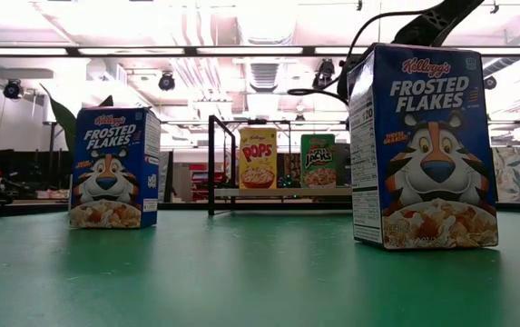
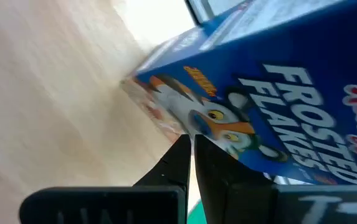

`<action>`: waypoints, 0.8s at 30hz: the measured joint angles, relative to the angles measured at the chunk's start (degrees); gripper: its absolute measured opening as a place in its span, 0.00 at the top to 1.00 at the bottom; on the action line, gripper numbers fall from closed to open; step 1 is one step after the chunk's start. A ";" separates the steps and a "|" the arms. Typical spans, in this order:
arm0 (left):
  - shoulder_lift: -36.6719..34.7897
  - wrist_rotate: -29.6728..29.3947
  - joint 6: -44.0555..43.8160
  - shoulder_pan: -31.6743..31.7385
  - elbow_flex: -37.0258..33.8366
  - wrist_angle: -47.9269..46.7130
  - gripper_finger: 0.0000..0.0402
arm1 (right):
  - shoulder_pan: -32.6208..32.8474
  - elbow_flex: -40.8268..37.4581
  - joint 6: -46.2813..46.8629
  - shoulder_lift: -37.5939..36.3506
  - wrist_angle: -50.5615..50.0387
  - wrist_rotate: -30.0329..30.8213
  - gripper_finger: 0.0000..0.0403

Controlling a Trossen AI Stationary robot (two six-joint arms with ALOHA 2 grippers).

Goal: Stack cereal on shelf
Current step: Put the center blue cereal box on the shelf

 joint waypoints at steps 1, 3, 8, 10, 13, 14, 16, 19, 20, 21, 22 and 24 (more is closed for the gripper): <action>0.00 0.00 0.00 0.02 0.01 0.00 0.90 | 0.00 0.00 0.40 0.00 0.09 -1.50 0.97; 0.00 0.00 0.00 0.02 0.00 0.00 0.90 | 0.02 -0.02 1.46 0.02 1.07 -5.72 0.97; 0.00 0.00 0.00 0.02 0.00 0.00 0.90 | 0.01 -0.02 1.94 0.04 4.97 -7.60 0.97; 0.00 0.00 0.00 0.01 0.00 0.00 0.90 | -0.31 -0.02 1.43 0.04 6.68 -7.16 0.97; 0.00 0.00 0.02 0.00 0.00 0.00 0.90 | -0.65 -0.02 0.77 0.04 7.67 -6.14 0.97; 0.00 0.00 0.00 0.00 0.00 0.00 0.90 | -0.76 -0.02 0.73 0.04 7.67 -6.15 0.97; 0.00 0.00 0.00 0.00 0.00 0.00 0.90 | -0.84 -0.02 0.75 0.05 7.68 -6.14 0.97; 0.00 0.00 0.01 0.00 0.01 0.00 0.90 | -0.85 -0.02 0.77 0.07 7.67 -6.14 0.97; 0.00 0.00 0.00 0.01 0.01 0.00 0.90 | -0.85 -0.02 0.77 0.07 7.69 -6.14 0.97; 0.00 0.00 0.00 0.00 0.02 0.00 0.90 | -0.85 -0.02 0.77 0.07 7.69 -6.13 0.97; 0.00 0.01 0.01 0.00 0.00 0.01 0.90 | -0.85 -0.02 0.76 0.07 7.75 -6.14 0.97; 0.00 0.02 0.02 0.02 0.02 0.04 0.90 | -1.10 -0.02 0.75 0.07 8.25 -6.13 0.97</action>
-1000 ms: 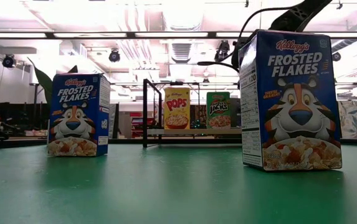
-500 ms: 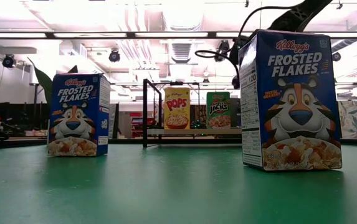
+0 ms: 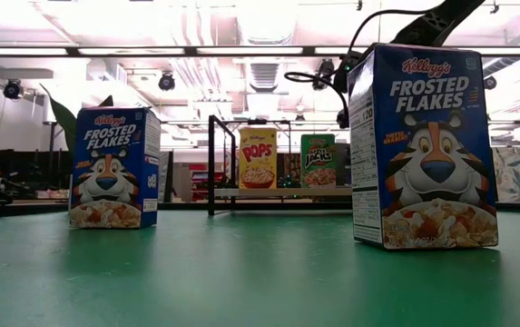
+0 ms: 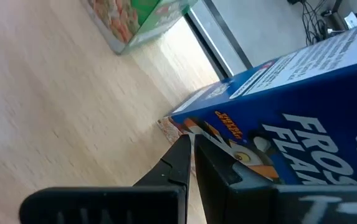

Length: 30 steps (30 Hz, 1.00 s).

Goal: Stack cereal on shelf
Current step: Put the center blue cereal box on the shelf, then put the top blue cereal box on the shelf

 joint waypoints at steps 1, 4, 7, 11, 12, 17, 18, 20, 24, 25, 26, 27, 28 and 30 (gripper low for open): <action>0.00 0.00 0.00 0.00 -0.02 0.02 0.90 | -0.01 0.00 0.00 0.00 0.25 0.01 0.97; 0.00 0.00 0.00 0.00 -0.01 0.06 0.90 | -0.01 0.00 0.00 0.00 0.21 0.01 0.97; 0.00 -0.02 0.00 -0.02 -0.02 0.05 0.90 | 0.31 0.00 -0.01 -0.14 -0.07 0.03 0.97; 0.00 -0.01 -0.02 -0.02 -0.01 -0.06 0.90 | 3.53 -0.04 2.17 -3.09 -2.04 0.03 0.97; 0.00 0.00 -0.02 -0.02 0.00 -0.11 0.90 | 4.72 -0.04 3.10 -4.26 -2.72 0.02 0.97; 0.00 -0.02 -0.02 -0.02 0.00 -0.08 0.90 | 12.86 -0.04 6.60 -11.61 -2.67 -0.54 0.97; 0.00 -0.02 -0.02 -0.02 0.00 -0.02 0.90 | 14.79 -0.04 6.86 -13.08 -2.51 -1.00 0.97; 0.00 -0.02 -0.10 -0.02 0.01 0.05 0.90 | 18.85 -0.38 7.55 -15.53 -1.09 -1.57 0.97; 0.00 -0.02 -1.80 -0.02 -0.01 0.00 0.90 | 26.97 -3.55 5.62 -19.65 7.08 -1.63 0.97; 0.00 -0.02 -2.62 -0.02 -0.02 -0.09 0.90 | 28.86 -4.72 4.69 -20.41 10.00 -1.67 0.97; 0.00 -0.02 -3.53 -0.02 -0.02 -0.25 0.90 | 30.66 -6.18 3.75 -21.07 13.41 -1.92 0.97; 0.00 -0.02 -4.56 -0.02 0.00 -0.57 0.90 | 32.39 -7.72 2.79 -21.50 17.15 -2.03 0.97; 0.00 -0.02 -5.83 -0.02 -0.01 -1.10 0.90 | 34.12 -9.24 1.64 -21.87 21.04 -2.06 0.97; 0.00 -0.02 -8.78 -0.02 -0.01 -2.35 0.90 | 37.06 -12.81 -0.82 -22.20 29.56 -2.08 0.97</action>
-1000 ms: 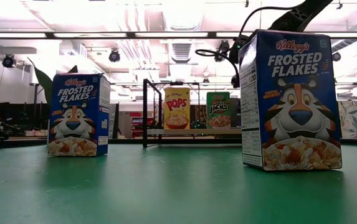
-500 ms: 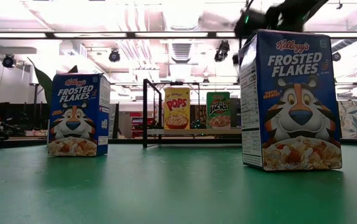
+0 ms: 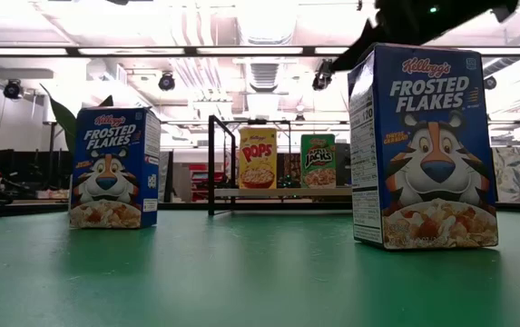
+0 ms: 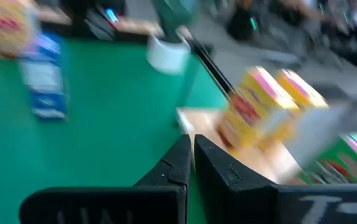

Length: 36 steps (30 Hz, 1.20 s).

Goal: Stack cereal on shelf
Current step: Put the top blue cereal box on the shelf

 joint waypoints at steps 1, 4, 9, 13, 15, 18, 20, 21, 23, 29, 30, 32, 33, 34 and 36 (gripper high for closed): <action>0.00 0.00 -1.72 0.01 0.01 -0.83 0.90 | 1.32 -1.72 -1.02 -0.01 4.14 -0.05 0.97; 0.16 0.00 -7.53 0.00 0.01 -3.09 0.90 | 4.38 -6.58 -3.42 0.01 15.07 -0.12 0.97; 1.26 0.02 -19.36 0.01 0.23 -7.26 0.90 | 7.18 -11.74 -4.66 -0.01 25.12 -0.13 0.97; 4.85 -0.04 -28.49 0.00 3.52 -17.42 0.90 | 7.50 -12.44 -4.73 -0.01 25.62 -0.10 0.97; 8.41 -0.02 -31.50 0.00 5.51 -21.99 0.90 | 7.50 -12.44 -4.86 -0.01 25.66 -0.10 0.97; 14.28 0.17 -33.12 -0.04 8.79 -30.51 0.90 | 7.50 -12.44 -5.85 -0.01 25.65 -0.10 0.97; 18.30 0.31 -33.93 -0.04 11.33 -36.61 0.90 | 7.50 -12.44 -5.96 -0.01 25.64 -0.10 0.97; 20.23 0.68 -34.31 -0.04 12.57 -39.54 0.89 | 7.50 -12.44 -5.96 -0.01 25.64 -0.10 0.97; 23.58 2.94 -34.59 -0.04 15.16 -43.92 0.87 | 7.49 -12.44 -5.96 -0.01 25.63 -0.10 0.97; 29.94 4.88 -33.77 -0.13 22.92 -54.11 0.71 | 7.48 -12.44 -5.91 -0.01 25.62 -0.10 0.97; 30.40 4.64 -33.14 -0.13 23.67 -54.68 0.67 | 7.48 -12.44 -5.90 -0.01 25.62 -0.10 0.97; 30.90 2.51 -31.75 -0.13 24.36 -54.60 0.59 | 7.48 -12.44 -5.72 -0.01 25.61 -0.10 0.97; 31.07 1.08 -31.01 -0.13 24.36 -54.67 0.56 | 7.48 -12.45 -5.55 -0.01 25.55 -0.10 0.97; 31.32 -0.32 -30.50 -0.13 24.32 -54.78 0.52 | 7.48 -12.46 -5.21 -0.01 25.33 -0.10 0.97; 31.78 -2.19 -30.06 -0.09 23.95 -54.99 0.45 | 7.48 -12.48 -5.12 -0.01 24.66 -0.10 0.97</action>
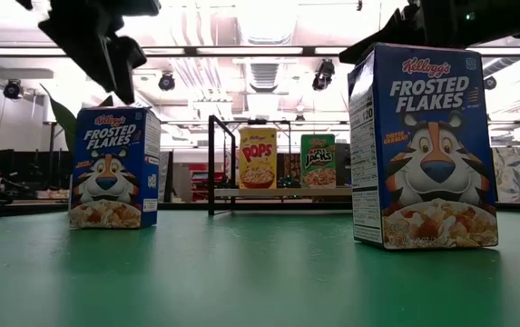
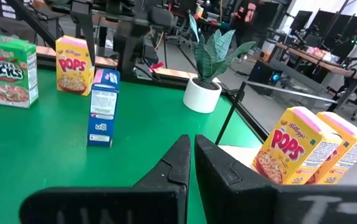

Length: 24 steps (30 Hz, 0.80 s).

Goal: Stack cereal on shelf
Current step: Put the top blue cereal box on the shelf

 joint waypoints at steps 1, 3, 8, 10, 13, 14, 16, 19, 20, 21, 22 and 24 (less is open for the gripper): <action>0.20 -0.47 0.17 0.01 -0.18 -0.08 0.42 | 0.00 0.00 0.01 0.00 -0.28 0.00 0.97; 0.48 -0.50 0.56 0.00 -0.33 -0.03 0.38 | 0.00 0.00 0.17 0.00 -0.33 0.00 0.97; 0.81 -0.48 0.63 0.00 -1.33 0.02 0.32 | 0.00 -0.02 0.34 0.00 -0.33 -0.02 0.97; 0.81 -0.46 0.63 0.00 -2.17 0.49 0.31 | 0.00 -0.06 0.34 0.00 -0.33 -0.02 0.97; 0.81 -0.45 0.63 0.00 -3.56 1.73 0.31 | 0.00 -0.07 0.34 0.00 -0.33 -0.02 0.97; 0.81 -0.45 0.63 0.00 -4.03 2.29 0.31 | 0.00 -0.07 0.34 0.00 -0.33 -0.02 0.97; 0.81 -0.43 0.61 0.00 -4.79 3.25 0.31 | 0.00 -0.07 0.34 0.00 -0.33 0.00 0.97; 0.81 -0.43 0.54 0.00 -5.68 4.44 0.32 | 0.00 -0.07 0.34 0.00 -0.33 -0.02 0.97; 0.81 -0.43 0.53 0.00 -6.00 4.83 0.33 | 0.00 -0.07 0.34 0.00 -0.33 -0.02 0.97; 0.81 -0.43 0.51 0.00 -6.34 5.08 0.35 | 0.00 -0.07 0.34 0.00 -0.33 -0.02 0.97; 0.81 -0.43 0.48 0.00 -6.67 5.10 0.37 | 0.00 -0.07 0.34 0.00 -0.33 -0.02 0.97; 0.81 -0.43 0.44 0.00 -7.12 5.02 0.42 | 0.00 -0.07 0.34 0.00 -0.33 -0.01 0.97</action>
